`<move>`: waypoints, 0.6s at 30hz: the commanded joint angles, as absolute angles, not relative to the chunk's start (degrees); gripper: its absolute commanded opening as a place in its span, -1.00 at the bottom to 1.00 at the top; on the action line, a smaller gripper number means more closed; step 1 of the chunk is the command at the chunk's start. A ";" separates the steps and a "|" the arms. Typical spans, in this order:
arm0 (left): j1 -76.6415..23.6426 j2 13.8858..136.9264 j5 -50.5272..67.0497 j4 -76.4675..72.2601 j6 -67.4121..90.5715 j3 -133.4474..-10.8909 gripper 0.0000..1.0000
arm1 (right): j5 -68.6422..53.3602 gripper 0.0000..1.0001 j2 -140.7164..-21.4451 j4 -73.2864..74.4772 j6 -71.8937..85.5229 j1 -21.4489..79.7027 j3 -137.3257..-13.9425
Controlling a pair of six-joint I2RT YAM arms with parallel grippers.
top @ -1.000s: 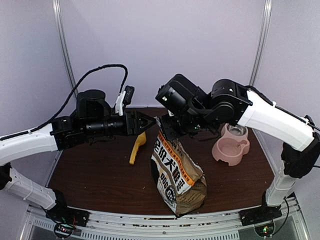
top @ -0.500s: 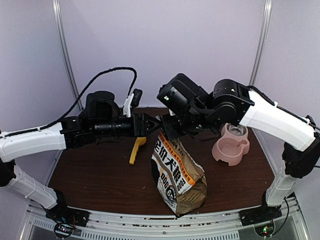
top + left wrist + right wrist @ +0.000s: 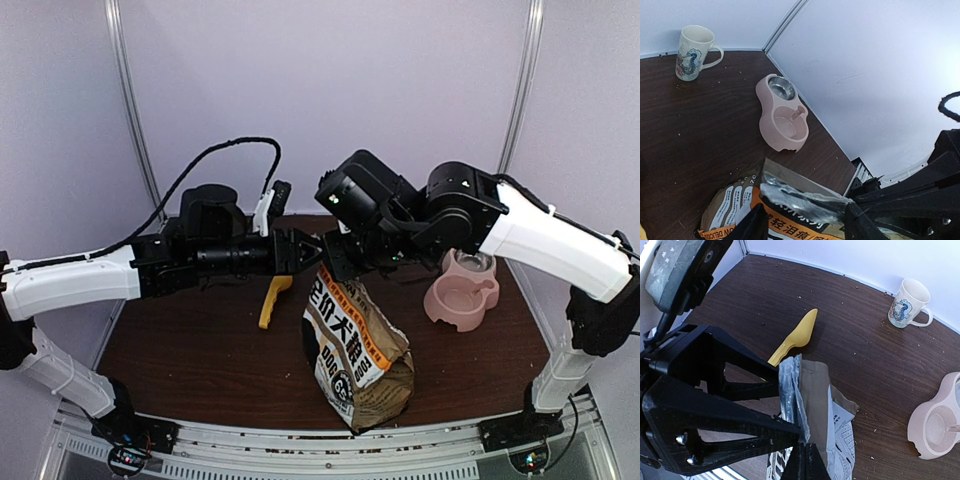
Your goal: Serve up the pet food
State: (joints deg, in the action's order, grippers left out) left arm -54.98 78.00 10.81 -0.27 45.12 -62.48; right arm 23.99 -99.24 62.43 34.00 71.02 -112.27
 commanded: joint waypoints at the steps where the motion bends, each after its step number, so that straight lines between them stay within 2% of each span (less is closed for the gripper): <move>1: -55.28 78.82 11.73 -3.93 45.55 -64.40 0.01 | 24.11 -1.00 -96.88 63.84 33.93 71.34 -110.90; 18: -55.71 79.90 11.77 -4.54 46.15 -63.19 -0.04 | 26.18 -1.00 -94.93 63.27 35.76 71.32 -109.02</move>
